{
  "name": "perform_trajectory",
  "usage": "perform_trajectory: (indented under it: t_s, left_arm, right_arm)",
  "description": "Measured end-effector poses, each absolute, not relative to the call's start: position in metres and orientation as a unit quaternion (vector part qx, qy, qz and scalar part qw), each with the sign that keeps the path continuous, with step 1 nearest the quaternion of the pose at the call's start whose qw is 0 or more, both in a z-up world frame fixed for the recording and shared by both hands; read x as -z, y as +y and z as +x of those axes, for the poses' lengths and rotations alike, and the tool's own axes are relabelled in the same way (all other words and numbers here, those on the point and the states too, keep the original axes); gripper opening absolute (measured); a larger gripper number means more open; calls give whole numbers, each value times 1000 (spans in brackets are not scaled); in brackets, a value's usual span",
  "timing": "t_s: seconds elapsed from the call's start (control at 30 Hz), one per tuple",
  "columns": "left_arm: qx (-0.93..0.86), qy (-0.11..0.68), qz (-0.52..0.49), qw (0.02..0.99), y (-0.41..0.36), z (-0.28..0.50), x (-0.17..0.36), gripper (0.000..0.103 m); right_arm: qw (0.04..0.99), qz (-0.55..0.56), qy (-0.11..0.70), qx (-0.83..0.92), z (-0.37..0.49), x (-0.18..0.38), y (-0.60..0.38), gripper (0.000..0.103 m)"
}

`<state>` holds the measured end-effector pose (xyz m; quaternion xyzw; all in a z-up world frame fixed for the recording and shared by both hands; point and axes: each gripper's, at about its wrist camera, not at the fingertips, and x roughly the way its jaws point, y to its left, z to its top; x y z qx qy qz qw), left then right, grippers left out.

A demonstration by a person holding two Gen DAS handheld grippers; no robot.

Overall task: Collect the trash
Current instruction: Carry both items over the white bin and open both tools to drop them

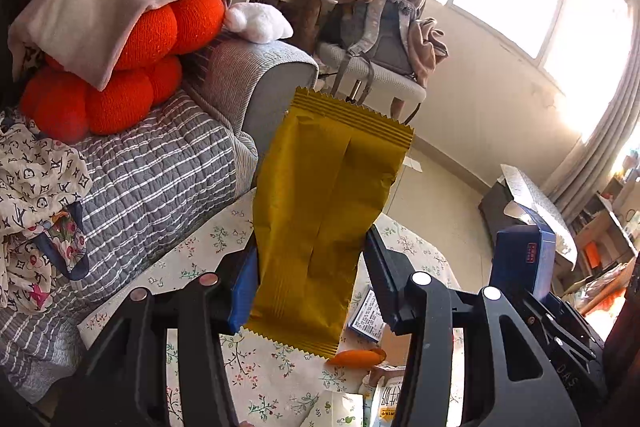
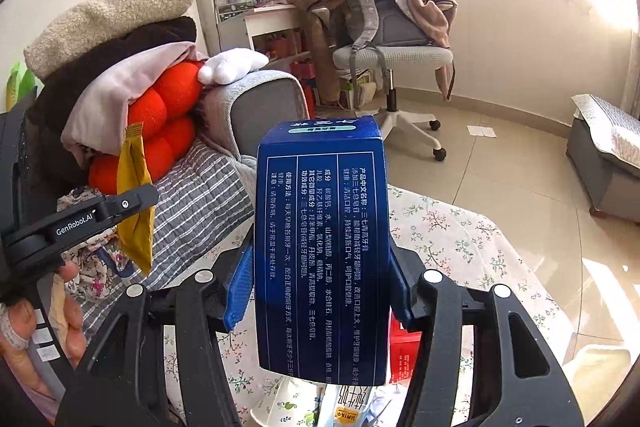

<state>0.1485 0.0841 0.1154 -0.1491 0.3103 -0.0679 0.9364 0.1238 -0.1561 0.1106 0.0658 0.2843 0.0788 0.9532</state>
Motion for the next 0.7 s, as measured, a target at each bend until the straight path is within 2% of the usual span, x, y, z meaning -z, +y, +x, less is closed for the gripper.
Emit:
perform_trajectory:
  t_s: [0.2,0.47,0.7]
  left_arm:
    - [88,270,-111,952,44,129,-122,49]
    - [143,263,-70,952,-8,113,-116,49]
    - [191,260,-13,947,-65,89,-110,49]
  right_arm:
    - [960,88,264,1,91,-107,-213,53]
    - [939,139,271,159,33,-85,-321,53]
    - [870,204,322,311,-14,-37,-417,53]
